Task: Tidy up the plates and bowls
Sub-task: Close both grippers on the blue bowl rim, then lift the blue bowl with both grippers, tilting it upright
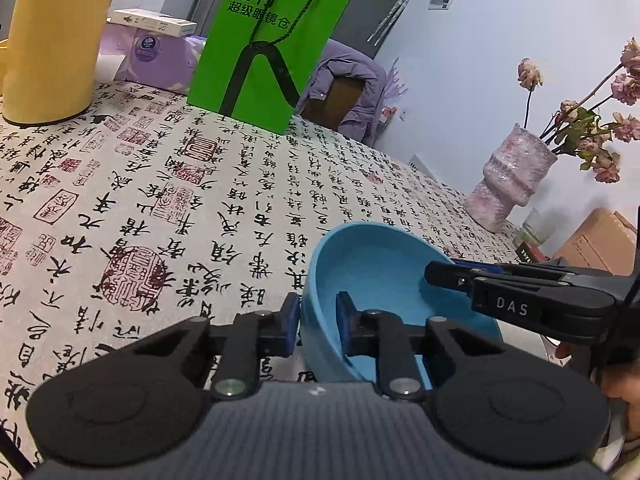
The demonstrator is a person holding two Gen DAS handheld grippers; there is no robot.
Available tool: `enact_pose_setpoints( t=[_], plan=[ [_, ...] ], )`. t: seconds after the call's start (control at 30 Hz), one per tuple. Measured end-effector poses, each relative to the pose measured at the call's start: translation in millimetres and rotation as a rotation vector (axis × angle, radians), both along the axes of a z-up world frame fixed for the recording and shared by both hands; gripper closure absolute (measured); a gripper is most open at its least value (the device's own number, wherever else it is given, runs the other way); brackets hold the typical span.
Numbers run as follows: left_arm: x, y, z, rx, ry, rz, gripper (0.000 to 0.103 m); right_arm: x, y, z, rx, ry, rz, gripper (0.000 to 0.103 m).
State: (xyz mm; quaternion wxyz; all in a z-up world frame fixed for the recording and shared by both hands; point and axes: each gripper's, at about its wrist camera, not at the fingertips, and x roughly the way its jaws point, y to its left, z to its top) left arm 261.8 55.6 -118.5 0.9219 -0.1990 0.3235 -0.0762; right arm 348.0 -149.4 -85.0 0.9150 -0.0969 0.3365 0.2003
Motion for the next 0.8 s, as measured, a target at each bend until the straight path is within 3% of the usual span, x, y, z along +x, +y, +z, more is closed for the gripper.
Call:
enact_pose_setpoints(
  t=[0.8],
  plan=[
    [-6.7,0.3,7.8,0.020,-0.030,0.049,0.086,-20.3,-7.4,9.6,0.074,-0.025,-0.010,0.093]
  ],
)
